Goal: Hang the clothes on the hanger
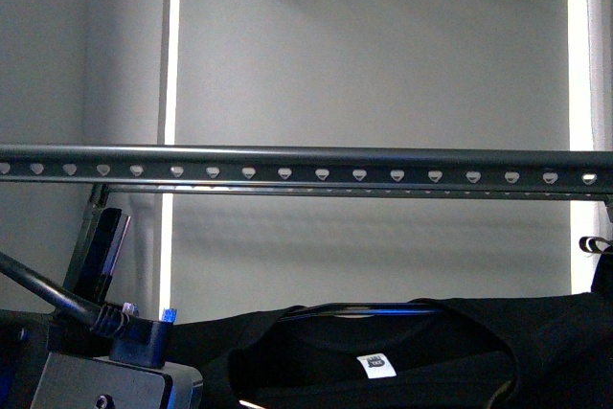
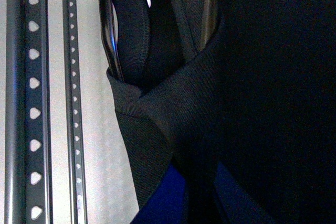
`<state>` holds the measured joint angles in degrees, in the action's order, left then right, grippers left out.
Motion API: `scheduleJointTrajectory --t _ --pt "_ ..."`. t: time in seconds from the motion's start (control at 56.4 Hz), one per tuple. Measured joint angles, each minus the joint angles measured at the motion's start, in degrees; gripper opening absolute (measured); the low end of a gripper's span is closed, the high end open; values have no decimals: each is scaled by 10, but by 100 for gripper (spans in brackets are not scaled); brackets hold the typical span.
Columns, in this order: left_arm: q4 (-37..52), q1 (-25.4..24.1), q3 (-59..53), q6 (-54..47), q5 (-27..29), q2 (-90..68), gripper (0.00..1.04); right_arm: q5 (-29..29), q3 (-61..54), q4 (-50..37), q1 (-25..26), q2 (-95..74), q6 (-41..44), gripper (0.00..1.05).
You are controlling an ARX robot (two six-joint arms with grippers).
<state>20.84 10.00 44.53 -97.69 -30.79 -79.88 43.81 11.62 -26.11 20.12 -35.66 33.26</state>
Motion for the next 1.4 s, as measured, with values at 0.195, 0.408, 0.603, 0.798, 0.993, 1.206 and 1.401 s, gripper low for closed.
scheduleJointTrajectory --t 0.195,0.408,0.603,0.798,0.993,1.206,1.401 --pt "0 0 0 -2 2 0 4 111 69 -244 -42 -169 257 97" --pt "0 0 0 -3 2 0 4 172 146 -111 -84 -270 494 97" --pt "0 0 0 -3 2 0 4 121 198 -66 -116 -335 581 97" --pt "0 0 0 -3 2 0 5 86 233 -83 -133 -392 589 97" --pt "0 0 0 -3 2 0 4 37 294 -83 -143 -466 584 97" --pt "0 0 0 -3 2 0 4 -10 342 -106 -158 -519 554 68" --pt "0 0 0 -3 3 0 5 -42 375 -80 -172 -547 549 42"
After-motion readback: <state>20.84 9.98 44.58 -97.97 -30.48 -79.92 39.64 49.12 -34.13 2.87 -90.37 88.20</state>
